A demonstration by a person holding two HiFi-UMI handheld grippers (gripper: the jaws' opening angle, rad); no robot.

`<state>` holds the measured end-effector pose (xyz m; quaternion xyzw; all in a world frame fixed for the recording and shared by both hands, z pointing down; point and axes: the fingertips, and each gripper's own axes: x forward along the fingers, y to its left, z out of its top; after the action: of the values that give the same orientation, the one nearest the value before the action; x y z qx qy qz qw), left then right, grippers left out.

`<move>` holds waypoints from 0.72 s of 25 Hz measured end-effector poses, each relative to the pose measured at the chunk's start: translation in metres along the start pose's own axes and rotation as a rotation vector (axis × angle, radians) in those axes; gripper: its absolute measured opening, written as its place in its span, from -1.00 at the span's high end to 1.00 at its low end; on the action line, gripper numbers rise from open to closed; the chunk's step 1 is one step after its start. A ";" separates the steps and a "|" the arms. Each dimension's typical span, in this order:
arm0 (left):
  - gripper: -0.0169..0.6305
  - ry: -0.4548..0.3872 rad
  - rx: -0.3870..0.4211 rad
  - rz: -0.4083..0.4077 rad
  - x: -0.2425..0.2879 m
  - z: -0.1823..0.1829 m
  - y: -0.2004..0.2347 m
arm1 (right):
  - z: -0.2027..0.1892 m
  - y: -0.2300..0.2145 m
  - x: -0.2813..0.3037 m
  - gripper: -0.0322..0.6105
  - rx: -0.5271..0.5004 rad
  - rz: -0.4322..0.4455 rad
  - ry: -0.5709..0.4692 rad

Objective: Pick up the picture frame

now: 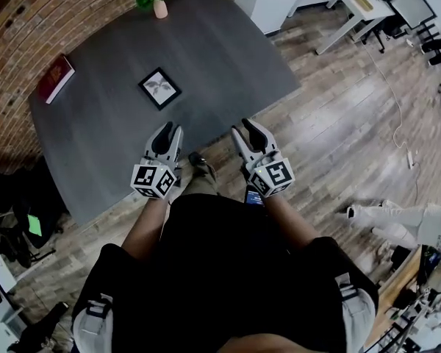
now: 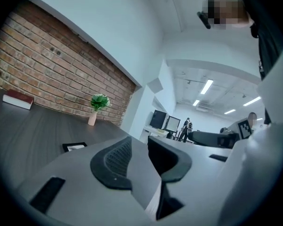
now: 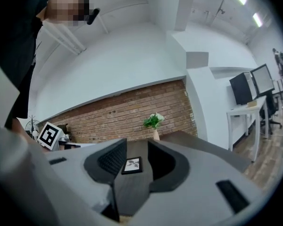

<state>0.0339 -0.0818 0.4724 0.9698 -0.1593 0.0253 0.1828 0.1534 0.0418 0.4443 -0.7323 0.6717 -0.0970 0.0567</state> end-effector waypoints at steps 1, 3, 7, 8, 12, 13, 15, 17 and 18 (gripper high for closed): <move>0.66 0.004 -0.009 0.004 0.010 0.002 0.007 | 0.003 -0.007 0.014 0.48 0.001 0.010 0.004; 0.66 0.002 -0.021 0.016 0.029 0.009 0.022 | 0.009 -0.021 0.044 0.48 0.005 0.031 0.009; 0.66 -0.011 -0.043 0.072 0.052 0.022 0.051 | 0.021 -0.029 0.098 0.48 -0.009 0.113 0.042; 0.66 -0.012 -0.051 0.088 0.057 0.024 0.061 | 0.021 -0.030 0.112 0.48 -0.008 0.132 0.051; 0.64 -0.021 -0.082 0.137 0.070 0.035 0.100 | 0.022 -0.034 0.165 0.48 -0.007 0.186 0.071; 0.64 -0.022 -0.085 0.151 0.071 0.037 0.110 | 0.023 -0.033 0.178 0.48 -0.006 0.199 0.077; 0.64 -0.025 -0.098 0.192 0.072 0.039 0.129 | 0.025 -0.032 0.202 0.48 0.005 0.229 0.098; 0.64 -0.023 -0.119 0.247 0.072 0.038 0.148 | 0.024 -0.030 0.224 0.48 0.015 0.267 0.128; 0.64 -0.019 -0.130 0.276 0.070 0.036 0.157 | 0.022 -0.028 0.235 0.48 0.015 0.290 0.146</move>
<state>0.0503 -0.2548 0.5008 0.9250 -0.2941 0.0308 0.2384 0.2037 -0.1904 0.4447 -0.6181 0.7720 -0.1457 0.0265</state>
